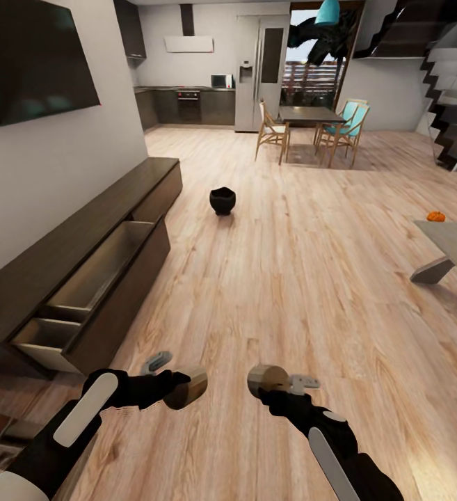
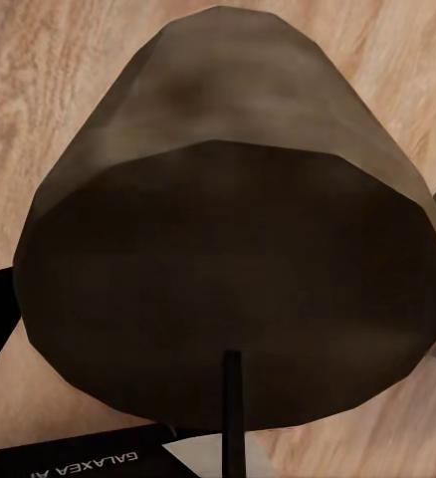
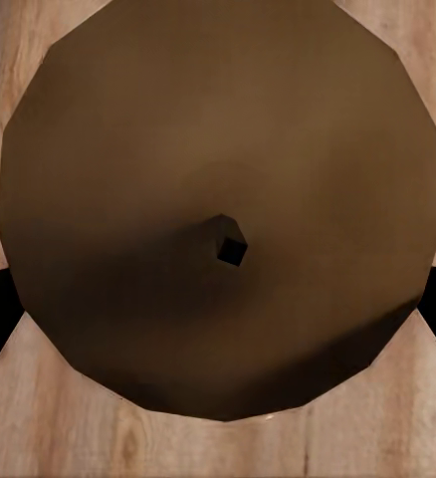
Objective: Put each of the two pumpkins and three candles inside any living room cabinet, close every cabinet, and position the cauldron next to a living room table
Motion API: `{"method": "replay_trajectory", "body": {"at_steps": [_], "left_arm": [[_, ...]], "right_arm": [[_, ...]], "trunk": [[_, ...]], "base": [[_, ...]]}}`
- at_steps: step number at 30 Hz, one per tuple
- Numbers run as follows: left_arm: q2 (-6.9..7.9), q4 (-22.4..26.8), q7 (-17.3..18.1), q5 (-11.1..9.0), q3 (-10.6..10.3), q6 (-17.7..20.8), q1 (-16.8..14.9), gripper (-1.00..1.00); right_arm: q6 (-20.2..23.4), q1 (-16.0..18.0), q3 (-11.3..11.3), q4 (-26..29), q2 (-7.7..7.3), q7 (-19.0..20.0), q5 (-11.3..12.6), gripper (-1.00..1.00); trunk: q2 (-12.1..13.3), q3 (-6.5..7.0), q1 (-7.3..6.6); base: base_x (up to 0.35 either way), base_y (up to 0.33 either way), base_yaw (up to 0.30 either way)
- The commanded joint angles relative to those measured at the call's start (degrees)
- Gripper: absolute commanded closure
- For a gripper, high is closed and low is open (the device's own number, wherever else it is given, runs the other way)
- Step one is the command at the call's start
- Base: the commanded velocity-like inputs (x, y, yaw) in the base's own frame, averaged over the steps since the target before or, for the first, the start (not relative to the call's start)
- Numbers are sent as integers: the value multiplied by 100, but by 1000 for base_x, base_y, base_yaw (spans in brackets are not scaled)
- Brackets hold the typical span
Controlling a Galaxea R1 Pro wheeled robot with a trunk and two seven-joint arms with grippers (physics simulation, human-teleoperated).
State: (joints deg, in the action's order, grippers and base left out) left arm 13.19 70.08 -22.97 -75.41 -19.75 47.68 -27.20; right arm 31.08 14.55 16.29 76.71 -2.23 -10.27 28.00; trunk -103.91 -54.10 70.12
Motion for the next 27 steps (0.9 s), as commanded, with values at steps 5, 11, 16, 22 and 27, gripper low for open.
{"method": "replay_trajectory", "body": {"at_steps": [5,11,16,22,27], "left_arm": [[1,6,-49,-80,-11,-13,-5,100],[-1,6,-51,-76,-11,-13,-5,100],[-1,6,-57,-72,-12,-13,-5,100],[-1,6,-56,-75,-11,-13,-5,100],[-1,6,-58,-73,-17,-13,-5,100]], "right_arm": [[12,4,14,11,-5,-54,65,100],[12,4,14,11,-5,-54,65,100],[12,4,14,11,-5,-54,65,100],[12,4,14,11,-5,-54,65,100],[12,4,14,11,-5,-54,65,100]], "trunk": [[-2,-4,3],[-2,-4,3],[-2,-4,3],[-2,-4,3],[-2,-4,3]], "base": [[297,94,-2],[299,10,0],[301,1,0],[318,0,0],[329,0,0]]}}
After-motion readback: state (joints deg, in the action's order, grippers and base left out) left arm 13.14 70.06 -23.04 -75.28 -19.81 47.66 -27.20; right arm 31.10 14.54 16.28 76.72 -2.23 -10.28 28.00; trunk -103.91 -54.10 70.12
